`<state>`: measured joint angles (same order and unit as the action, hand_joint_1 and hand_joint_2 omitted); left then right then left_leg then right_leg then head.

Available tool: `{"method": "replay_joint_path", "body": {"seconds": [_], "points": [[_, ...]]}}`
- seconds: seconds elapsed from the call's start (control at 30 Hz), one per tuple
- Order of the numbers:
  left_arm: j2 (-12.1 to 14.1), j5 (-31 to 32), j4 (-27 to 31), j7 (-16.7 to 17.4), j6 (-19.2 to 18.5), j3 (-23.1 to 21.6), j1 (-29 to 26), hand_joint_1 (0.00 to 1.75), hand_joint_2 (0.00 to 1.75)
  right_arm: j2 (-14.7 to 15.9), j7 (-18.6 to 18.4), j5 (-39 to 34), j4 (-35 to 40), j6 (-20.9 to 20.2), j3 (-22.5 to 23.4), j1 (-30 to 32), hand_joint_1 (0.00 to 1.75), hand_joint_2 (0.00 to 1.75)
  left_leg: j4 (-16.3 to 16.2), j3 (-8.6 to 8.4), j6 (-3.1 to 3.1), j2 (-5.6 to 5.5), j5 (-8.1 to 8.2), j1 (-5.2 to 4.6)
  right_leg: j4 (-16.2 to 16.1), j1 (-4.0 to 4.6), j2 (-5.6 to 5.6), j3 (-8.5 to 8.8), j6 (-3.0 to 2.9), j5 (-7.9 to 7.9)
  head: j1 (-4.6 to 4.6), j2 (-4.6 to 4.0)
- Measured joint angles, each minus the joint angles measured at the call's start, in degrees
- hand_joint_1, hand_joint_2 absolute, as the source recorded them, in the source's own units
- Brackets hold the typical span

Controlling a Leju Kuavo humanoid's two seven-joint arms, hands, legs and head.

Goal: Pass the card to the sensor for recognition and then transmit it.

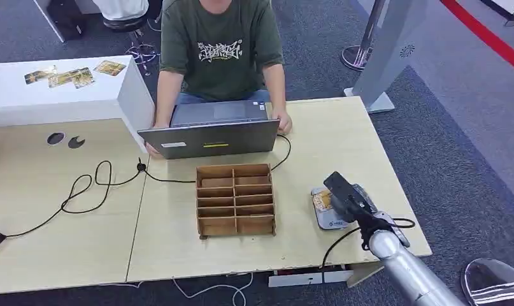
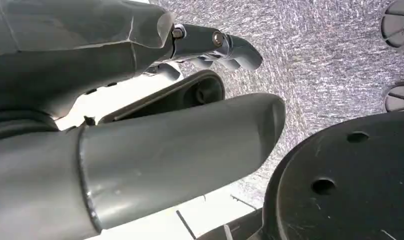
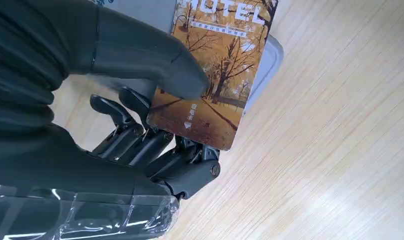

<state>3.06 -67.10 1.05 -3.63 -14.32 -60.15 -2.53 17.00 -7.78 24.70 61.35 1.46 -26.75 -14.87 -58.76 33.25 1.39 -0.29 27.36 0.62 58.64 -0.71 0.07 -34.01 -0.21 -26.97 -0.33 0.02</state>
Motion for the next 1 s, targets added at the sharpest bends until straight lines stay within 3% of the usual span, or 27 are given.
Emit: {"method": "replay_joint_path", "body": {"seconds": [1.0], "points": [[0.3, 0.0, 0.4, 0.8, 0.9, 0.0, 0.0, 0.0, 0.0, -0.2, -1.0, 0.3, -2.5, -2.1, -2.6, -3.1, 1.75, 1.75, 0.0, -0.07, 0.0, 0.03, 0.0, 0.0, 0.0, 0.0, 0.04, 0.04, 0.0, 0.01, 0.0, 0.0]]}}
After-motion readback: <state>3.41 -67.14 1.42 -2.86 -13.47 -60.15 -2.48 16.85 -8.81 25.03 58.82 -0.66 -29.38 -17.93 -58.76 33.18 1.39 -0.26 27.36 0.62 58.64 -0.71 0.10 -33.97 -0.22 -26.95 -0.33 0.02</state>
